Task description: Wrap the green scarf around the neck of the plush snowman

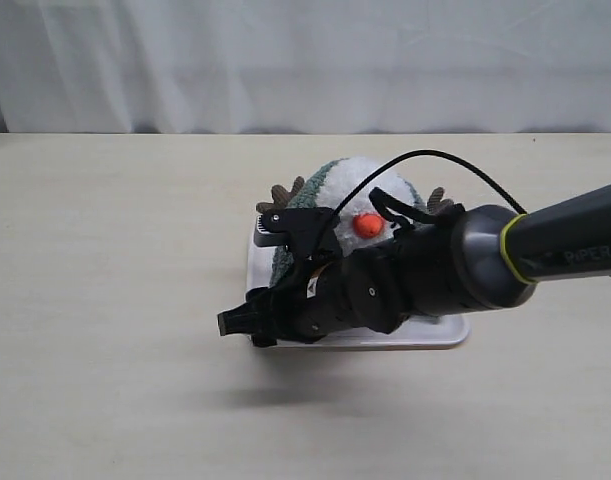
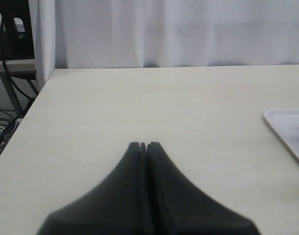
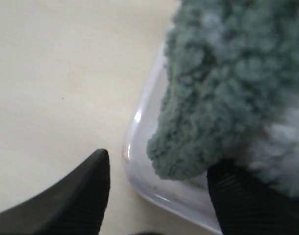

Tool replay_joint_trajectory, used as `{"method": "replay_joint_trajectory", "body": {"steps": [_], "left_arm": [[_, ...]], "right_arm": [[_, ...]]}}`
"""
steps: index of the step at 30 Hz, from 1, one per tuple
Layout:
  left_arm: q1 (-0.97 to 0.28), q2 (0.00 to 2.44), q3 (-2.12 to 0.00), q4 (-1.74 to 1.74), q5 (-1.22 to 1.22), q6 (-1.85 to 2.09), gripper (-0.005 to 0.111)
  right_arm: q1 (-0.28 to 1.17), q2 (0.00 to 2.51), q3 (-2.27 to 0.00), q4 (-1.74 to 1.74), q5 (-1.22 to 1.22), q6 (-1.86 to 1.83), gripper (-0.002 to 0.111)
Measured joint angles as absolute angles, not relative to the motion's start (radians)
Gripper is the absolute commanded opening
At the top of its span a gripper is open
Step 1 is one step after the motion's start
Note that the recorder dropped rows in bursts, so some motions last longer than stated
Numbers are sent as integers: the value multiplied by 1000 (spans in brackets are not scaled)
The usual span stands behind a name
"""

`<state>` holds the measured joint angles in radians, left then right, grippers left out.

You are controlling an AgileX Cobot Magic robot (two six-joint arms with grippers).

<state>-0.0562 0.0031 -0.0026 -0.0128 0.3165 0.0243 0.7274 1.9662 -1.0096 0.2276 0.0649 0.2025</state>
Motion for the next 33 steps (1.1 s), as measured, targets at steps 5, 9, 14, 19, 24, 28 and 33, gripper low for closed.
{"method": "replay_joint_trajectory", "body": {"steps": [5,9,14,19,24,28,33], "left_arm": [[-56,3,-3,-13,317,24,0],[-56,3,-3,-13,317,24,0],[-56,3,-3,-13,317,24,0],[-56,3,-3,-13,317,26,0],[-56,3,-3,-13,317,26,0],[-56,3,-3,-13,317,26,0],[-56,3,-3,-13,317,26,0]], "right_arm": [[727,1983,-1010,231,41,202,36],[727,1983,-1010,231,32,188,11],[727,1983,-1010,225,42,138,4],[727,1957,-1010,225,129,84,4],[727,1876,-1010,225,248,18,4],[727,1801,-1010,178,323,0,4],[727,1721,-1010,34,388,38,4]]}}
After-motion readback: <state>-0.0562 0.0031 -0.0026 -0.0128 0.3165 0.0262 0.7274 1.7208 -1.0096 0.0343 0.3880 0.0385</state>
